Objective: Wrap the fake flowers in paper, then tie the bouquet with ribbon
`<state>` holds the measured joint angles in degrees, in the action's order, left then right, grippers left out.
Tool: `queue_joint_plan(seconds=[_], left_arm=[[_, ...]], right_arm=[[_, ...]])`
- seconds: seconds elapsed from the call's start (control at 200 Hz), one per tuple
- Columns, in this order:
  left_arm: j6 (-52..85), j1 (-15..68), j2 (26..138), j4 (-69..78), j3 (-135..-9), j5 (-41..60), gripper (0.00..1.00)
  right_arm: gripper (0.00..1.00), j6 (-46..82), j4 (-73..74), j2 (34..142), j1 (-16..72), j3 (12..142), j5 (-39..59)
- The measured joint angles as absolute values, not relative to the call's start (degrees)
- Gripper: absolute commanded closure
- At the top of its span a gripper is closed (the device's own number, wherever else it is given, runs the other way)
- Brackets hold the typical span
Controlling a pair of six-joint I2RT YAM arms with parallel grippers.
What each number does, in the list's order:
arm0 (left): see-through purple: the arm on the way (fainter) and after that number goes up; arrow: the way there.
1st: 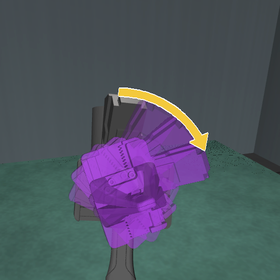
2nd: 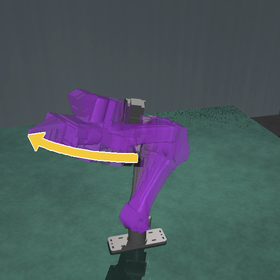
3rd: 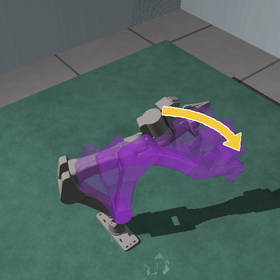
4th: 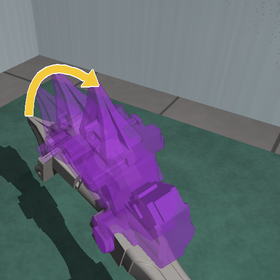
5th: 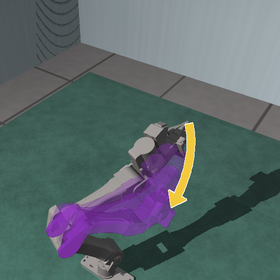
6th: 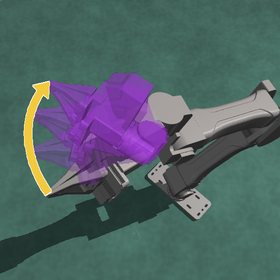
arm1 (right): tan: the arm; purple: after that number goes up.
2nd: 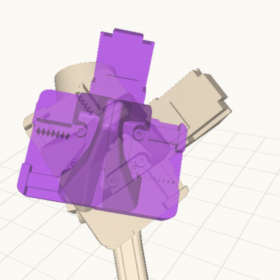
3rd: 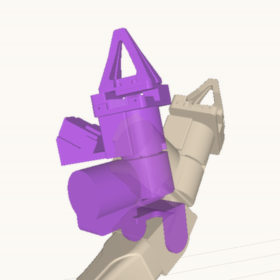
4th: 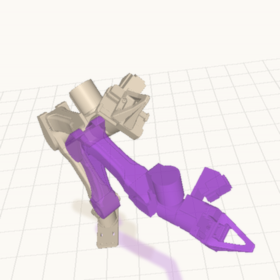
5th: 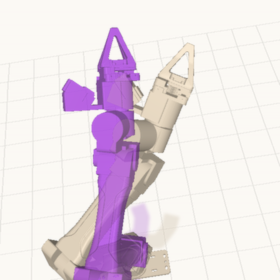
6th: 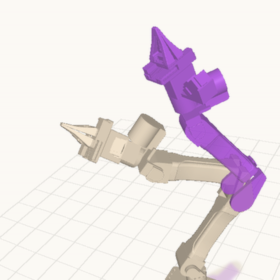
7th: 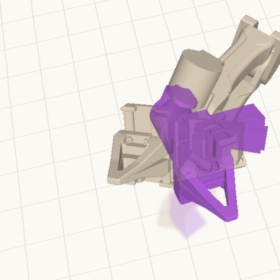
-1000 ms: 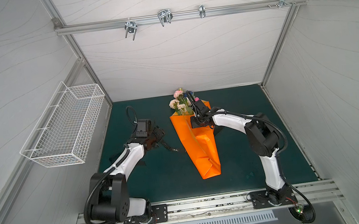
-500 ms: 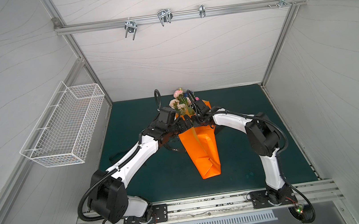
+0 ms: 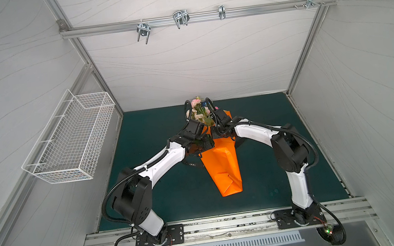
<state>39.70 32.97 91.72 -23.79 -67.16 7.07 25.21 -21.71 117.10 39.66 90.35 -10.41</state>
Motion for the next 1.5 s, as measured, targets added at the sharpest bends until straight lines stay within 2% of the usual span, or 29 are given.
queue_joint_plan(seconds=[0.175, 0.365, 0.51, 0.585, 0.665, 0.77, 0.83, 1.01, 1.075, 1.14, 1.29, 1.366, 1.496], left_arm=[[39.7, 33.0, 91.5, -22.6, -66.9, 6.5, 1.0], [39.2, 33.0, 91.5, -20.0, -65.8, 6.2, 1.0], [38.0, 33.0, 91.5, -17.0, -63.5, 5.5, 1.0], [37.2, 32.6, 91.5, -15.4, -62.2, 5.1, 1.0], [36.7, 32.4, 91.5, -14.1, -61.1, 5.0, 1.0], [36.5, 32.3, 91.9, -12.9, -60.6, 5.0, 1.0], [36.5, 32.3, 92.3, -12.1, -60.6, 5.2, 1.0], [36.6, 32.2, 93.2, -10.9, -60.6, 6.6, 1.0], [36.7, 32.2, 93.2, -10.6, -60.6, 7.0, 1.0], [36.8, 32.2, 93.2, -10.3, -60.6, 7.4, 1.0], [37.0, 32.2, 93.2, -10.0, -60.4, 7.5, 1.0], [37.0, 32.2, 93.1, -10.0, -60.2, 7.5, 1.0], [37.0, 32.2, 93.1, -10.0, -60.2, 7.5, 1.0]], right_arm=[[1.0, 24.9, -22.2, 114.2, 39.1, 88.9, -11.7], [1.0, 24.4, -22.9, 106.5, 34.9, 83.0, -13.5], [1.0, 24.4, -22.7, 98.1, 25.4, 75.0, -14.2], [0.86, 24.6, -22.5, 95.3, 19.7, 71.4, -13.8], [0.65, 24.6, -22.5, 93.7, 14.1, 68.3, -12.5], [0.5, 25.2, -22.9, 92.2, 9.3, 64.7, -10.2], [0.45, 25.7, -23.1, 90.5, 8.2, 62.7, -8.7], [0.29, 28.2, -23.9, 79.3, 9.1, 56.3, -0.6], [0.28, 29.2, -23.9, 75.7, 10.9, 54.9, 1.5], [0.33, 30.2, -23.3, 74.2, 13.6, 54.3, 3.7], [0.31, 31.4, -20.9, 77.9, 20.7, 54.1, 8.1], [0.27, 31.5, -20.7, 82.1, 24.6, 55.4, 8.1], [0.27, 31.4, -20.7, 89.4, 29.6, 59.5, 7.2]])
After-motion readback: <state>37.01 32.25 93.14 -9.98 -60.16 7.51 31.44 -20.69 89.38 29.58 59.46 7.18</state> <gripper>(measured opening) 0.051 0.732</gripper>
